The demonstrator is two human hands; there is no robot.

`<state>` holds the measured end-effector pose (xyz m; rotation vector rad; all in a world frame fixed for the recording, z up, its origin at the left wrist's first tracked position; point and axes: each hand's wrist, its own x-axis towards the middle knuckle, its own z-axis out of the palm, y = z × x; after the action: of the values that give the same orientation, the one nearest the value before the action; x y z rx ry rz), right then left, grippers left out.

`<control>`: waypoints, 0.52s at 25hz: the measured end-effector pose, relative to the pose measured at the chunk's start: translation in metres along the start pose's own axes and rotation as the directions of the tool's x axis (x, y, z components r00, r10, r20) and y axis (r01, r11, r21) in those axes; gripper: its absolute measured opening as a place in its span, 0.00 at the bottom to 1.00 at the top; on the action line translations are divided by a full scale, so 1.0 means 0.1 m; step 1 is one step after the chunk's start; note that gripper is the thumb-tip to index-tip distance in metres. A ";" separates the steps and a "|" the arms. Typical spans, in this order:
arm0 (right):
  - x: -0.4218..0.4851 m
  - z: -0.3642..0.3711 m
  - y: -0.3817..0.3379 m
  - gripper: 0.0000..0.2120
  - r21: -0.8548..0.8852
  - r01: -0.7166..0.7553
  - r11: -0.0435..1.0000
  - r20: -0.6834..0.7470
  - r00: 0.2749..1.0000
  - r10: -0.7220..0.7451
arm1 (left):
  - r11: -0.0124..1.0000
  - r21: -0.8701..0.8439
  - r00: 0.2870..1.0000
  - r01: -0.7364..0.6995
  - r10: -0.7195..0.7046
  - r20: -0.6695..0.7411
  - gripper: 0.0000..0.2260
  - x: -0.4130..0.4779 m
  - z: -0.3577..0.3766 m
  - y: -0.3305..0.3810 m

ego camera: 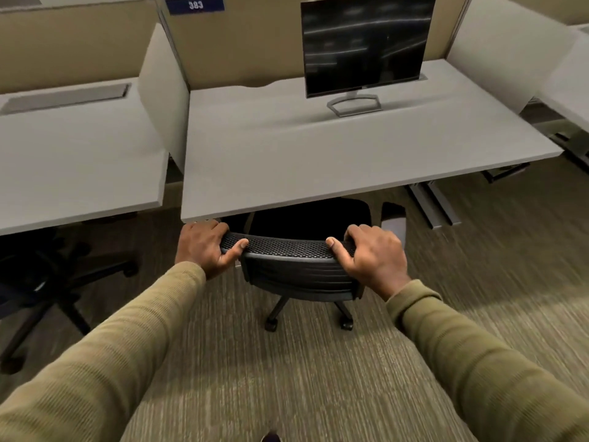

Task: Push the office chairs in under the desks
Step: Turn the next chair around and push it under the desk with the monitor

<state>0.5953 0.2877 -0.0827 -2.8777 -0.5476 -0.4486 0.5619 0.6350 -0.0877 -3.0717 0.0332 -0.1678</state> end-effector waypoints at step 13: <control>1.38 0.49 0.78 0.24 -0.039 0.024 0.999 0.046 0.999 -0.022 | 0.988 -0.010 0.985 0.153 -0.151 0.086 0.39 1.03 0.14 0.40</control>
<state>0.7608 0.2724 -0.0927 -2.9290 -0.5863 -0.4026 0.6649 0.5934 -0.0928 -3.0937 -0.2058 -0.0442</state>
